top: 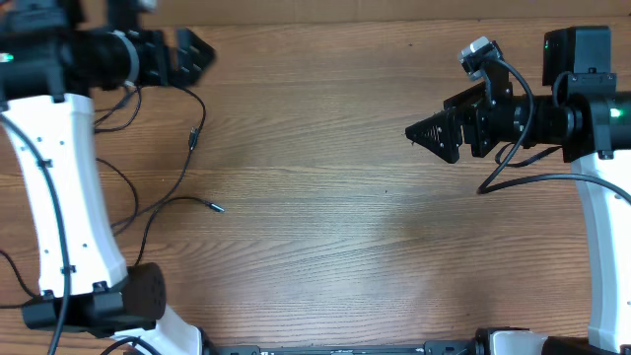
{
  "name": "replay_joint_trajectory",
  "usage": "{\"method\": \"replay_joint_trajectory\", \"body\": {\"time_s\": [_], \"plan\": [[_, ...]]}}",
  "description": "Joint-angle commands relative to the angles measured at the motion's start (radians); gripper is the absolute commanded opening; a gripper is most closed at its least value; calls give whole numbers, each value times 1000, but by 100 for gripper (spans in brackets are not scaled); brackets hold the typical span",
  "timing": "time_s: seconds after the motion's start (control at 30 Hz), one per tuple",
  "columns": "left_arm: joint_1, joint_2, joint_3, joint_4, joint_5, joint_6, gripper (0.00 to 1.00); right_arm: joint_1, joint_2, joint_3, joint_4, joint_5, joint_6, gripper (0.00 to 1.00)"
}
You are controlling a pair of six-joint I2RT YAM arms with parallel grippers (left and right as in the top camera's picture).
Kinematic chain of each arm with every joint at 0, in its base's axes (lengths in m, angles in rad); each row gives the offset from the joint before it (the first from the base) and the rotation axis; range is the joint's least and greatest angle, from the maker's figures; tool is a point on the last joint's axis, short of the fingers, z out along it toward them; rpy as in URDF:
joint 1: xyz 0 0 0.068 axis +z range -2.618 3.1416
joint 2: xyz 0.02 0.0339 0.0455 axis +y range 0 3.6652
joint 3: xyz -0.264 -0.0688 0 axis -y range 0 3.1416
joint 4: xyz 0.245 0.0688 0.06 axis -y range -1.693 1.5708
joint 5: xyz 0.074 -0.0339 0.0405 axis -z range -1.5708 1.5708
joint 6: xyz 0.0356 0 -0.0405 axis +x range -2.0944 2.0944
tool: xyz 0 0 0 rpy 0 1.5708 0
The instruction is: Untangle cables
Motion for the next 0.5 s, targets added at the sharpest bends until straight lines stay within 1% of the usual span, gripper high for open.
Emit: {"method": "replay_joint_trajectory", "body": {"time_s": [0.0,0.07,0.17,0.2,0.23,0.47], "plan": [[-94,-13,4,-60,-155,36,100,-1,-1,6,5,67,-4,100],[-140,-11,4,-84,-190,11,100,-1,-1,6,4,100,-4,100],[-179,-11,4,-89,-297,-86,100,-1,-1,6,2,134,-4,100],[-195,-11,4,-91,-347,-139,100,-1,-1,6,2,141,-4,100],[-202,-11,4,-93,-363,-158,100,-1,-1,6,2,141,-4,100],[-221,-11,4,-95,-368,-162,100,-1,-1,6,2,141,-4,100]]}}
